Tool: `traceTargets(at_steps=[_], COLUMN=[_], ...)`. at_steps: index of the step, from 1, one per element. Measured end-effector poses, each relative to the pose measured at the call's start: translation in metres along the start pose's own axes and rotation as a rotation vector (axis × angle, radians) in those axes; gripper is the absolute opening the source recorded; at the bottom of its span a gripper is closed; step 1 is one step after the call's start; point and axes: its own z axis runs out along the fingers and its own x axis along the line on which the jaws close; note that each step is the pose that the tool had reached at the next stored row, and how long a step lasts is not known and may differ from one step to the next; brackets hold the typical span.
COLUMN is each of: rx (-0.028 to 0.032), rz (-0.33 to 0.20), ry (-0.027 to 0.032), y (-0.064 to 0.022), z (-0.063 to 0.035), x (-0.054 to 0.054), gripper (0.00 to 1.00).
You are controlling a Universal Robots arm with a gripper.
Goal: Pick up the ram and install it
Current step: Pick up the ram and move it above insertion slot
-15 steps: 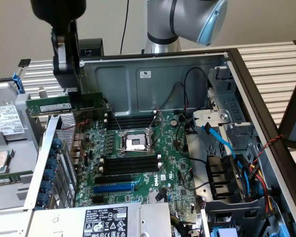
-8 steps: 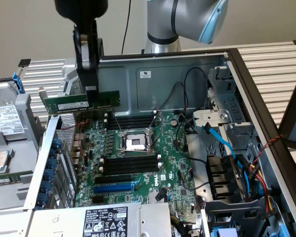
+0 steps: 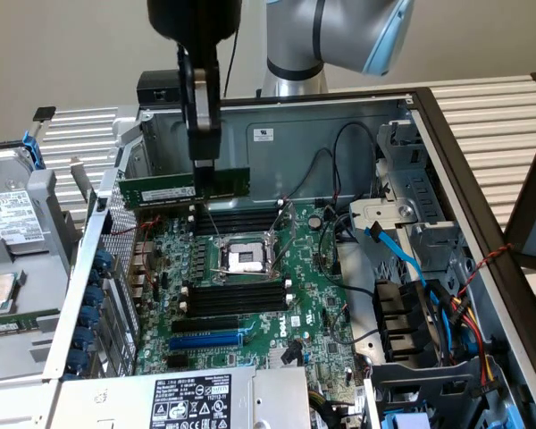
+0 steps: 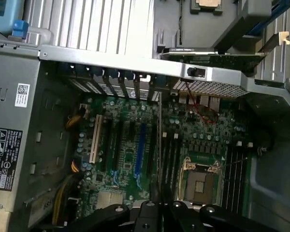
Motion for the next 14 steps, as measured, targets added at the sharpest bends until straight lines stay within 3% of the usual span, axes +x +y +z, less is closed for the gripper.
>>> traceTargets(at_steps=[7, 14], rx=[-0.0002, -0.0003], rz=[0.0, 0.0], ry=[0.0, -0.0003], y=[-0.0322, -0.0423], z=[0.0107, 0.023], x=[-0.013, -0.021], gripper=[0.13, 0.13])
